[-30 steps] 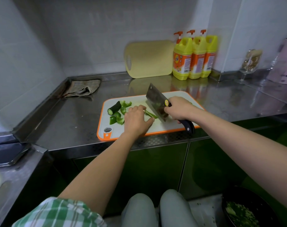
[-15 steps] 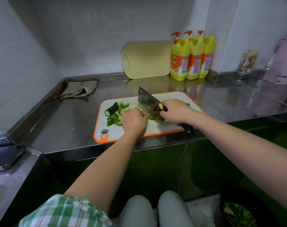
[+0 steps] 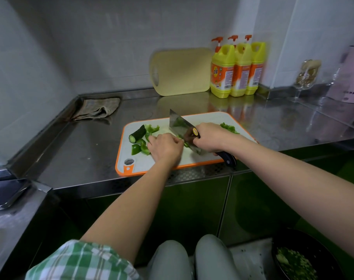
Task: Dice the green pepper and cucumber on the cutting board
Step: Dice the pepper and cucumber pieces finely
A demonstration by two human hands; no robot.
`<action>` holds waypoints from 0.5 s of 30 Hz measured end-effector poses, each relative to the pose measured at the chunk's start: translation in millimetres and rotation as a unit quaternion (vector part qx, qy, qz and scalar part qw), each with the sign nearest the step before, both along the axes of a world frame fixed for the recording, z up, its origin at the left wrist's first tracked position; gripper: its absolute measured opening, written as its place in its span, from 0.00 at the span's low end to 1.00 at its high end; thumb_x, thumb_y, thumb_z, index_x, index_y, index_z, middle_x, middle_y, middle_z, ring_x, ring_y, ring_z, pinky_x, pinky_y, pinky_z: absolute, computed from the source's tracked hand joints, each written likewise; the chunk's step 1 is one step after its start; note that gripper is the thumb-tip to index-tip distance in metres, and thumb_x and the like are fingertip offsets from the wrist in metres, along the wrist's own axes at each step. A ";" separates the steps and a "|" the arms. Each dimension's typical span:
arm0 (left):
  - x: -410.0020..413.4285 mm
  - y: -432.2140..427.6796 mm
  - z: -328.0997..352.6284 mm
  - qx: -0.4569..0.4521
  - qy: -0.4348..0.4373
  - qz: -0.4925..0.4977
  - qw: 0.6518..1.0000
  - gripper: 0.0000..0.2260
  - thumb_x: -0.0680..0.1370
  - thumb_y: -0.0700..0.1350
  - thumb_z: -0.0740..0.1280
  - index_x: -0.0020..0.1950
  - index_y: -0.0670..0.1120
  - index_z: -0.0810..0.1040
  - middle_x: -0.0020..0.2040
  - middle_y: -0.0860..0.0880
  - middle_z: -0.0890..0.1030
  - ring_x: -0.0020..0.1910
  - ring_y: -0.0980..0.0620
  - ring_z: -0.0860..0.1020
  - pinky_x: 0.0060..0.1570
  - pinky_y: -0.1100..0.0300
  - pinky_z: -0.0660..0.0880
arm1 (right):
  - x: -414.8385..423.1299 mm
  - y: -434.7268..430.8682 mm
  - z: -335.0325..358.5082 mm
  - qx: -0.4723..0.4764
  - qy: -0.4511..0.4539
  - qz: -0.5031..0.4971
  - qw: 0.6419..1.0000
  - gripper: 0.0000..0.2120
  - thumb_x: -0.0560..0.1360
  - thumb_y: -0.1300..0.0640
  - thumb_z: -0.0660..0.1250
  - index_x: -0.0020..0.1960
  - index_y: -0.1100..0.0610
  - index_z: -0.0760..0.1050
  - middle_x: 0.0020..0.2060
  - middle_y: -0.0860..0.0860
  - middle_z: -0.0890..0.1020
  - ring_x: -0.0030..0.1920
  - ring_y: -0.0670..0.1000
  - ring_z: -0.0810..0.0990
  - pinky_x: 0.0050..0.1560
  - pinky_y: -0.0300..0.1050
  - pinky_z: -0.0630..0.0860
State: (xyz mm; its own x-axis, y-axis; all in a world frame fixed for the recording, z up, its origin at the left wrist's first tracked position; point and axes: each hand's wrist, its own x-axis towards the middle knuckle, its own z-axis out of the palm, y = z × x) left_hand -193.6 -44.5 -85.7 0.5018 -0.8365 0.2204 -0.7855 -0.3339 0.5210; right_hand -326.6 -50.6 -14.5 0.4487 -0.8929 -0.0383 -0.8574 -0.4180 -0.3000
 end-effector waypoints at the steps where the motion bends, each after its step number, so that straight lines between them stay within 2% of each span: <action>1: 0.0 -0.2 0.4 0.002 0.003 0.000 1.000 0.11 0.77 0.55 0.64 0.48 0.52 0.84 0.55 0.44 0.80 0.59 0.41 0.68 0.56 0.51 0.64 | 1.5 0.6 3.1 0.004 0.008 0.001 1.000 0.07 0.78 0.58 0.58 0.43 0.59 0.69 0.33 0.55 0.73 0.28 0.53 0.73 0.26 0.43 0.69; 7: 0.1 -2.0 -0.2 0.007 0.019 0.008 1.000 0.10 0.76 0.54 0.65 0.47 0.52 0.83 0.55 0.44 0.80 0.59 0.42 0.67 0.55 0.52 0.63 | 7.7 0.0 6.2 0.010 0.035 0.004 0.999 0.08 0.77 0.60 0.58 0.39 0.59 0.69 0.31 0.56 0.74 0.27 0.54 0.73 0.26 0.42 0.68; 9: -0.1 -2.4 -0.2 0.007 0.021 0.010 1.000 0.10 0.76 0.53 0.64 0.47 0.52 0.83 0.55 0.44 0.80 0.59 0.42 0.67 0.55 0.52 0.63 | 9.5 -0.5 3.9 0.011 0.033 0.004 0.999 0.07 0.77 0.60 0.58 0.41 0.60 0.69 0.32 0.56 0.74 0.28 0.54 0.73 0.26 0.43 0.68; 13: -1.5 -2.5 0.3 0.015 0.015 0.010 1.000 0.10 0.75 0.53 0.64 0.51 0.52 0.82 0.57 0.44 0.79 0.60 0.42 0.67 0.56 0.52 0.63 | 8.1 -2.0 -0.5 0.008 0.014 -0.004 1.000 0.10 0.77 0.60 0.58 0.37 0.57 0.65 0.33 0.56 0.74 0.29 0.53 0.72 0.27 0.43 0.68; 15: -1.9 -2.1 -0.6 0.017 0.014 0.005 1.000 0.12 0.75 0.54 0.65 0.54 0.52 0.80 0.58 0.44 0.78 0.61 0.42 0.66 0.57 0.51 0.63 | 9.4 -3.6 -3.5 0.002 0.010 -0.013 1.000 0.11 0.77 0.60 0.59 0.36 0.57 0.64 0.37 0.57 0.76 0.30 0.54 0.73 0.29 0.43 0.69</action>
